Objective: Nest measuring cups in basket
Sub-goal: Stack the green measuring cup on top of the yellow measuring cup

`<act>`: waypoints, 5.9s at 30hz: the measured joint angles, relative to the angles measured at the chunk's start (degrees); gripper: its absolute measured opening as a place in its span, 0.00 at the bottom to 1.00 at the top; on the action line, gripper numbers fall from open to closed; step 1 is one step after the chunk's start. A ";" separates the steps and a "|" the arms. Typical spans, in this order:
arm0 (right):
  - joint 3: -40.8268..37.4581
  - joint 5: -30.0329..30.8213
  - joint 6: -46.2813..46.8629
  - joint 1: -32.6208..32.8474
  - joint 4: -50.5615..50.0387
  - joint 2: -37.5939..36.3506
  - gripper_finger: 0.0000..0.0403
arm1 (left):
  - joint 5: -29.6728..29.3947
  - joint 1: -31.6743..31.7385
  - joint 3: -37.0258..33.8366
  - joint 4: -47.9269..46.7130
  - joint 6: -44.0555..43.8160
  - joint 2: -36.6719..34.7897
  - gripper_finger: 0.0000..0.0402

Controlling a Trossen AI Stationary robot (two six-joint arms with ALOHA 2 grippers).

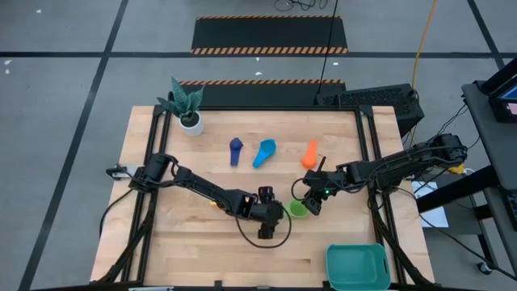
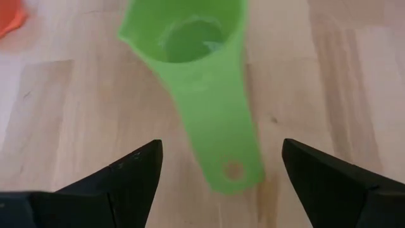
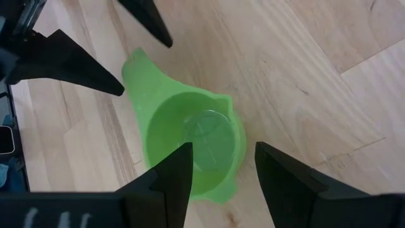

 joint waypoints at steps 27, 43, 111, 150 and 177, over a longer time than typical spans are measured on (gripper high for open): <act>0.00 0.00 0.00 -0.01 0.00 0.00 0.40 | -0.44 0.68 -1.96 2.12 -2.17 -0.09 0.56; -0.02 0.00 0.00 -0.02 0.31 0.00 0.40 | -0.55 0.91 -2.07 4.67 -2.01 2.18 0.48; 0.00 0.10 -1.97 -1.51 -0.41 0.00 0.40 | -0.10 -4.94 -2.08 -29.65 -4.92 -19.24 0.31; 0.00 0.11 -2.08 -1.46 0.02 0.00 0.40 | -8.69 -12.37 -12.81 -50.44 -24.74 -28.21 0.31; 0.00 0.04 -1.92 -1.46 0.02 0.00 0.40 | -9.62 -12.70 -12.83 -50.00 -24.92 -28.19 0.23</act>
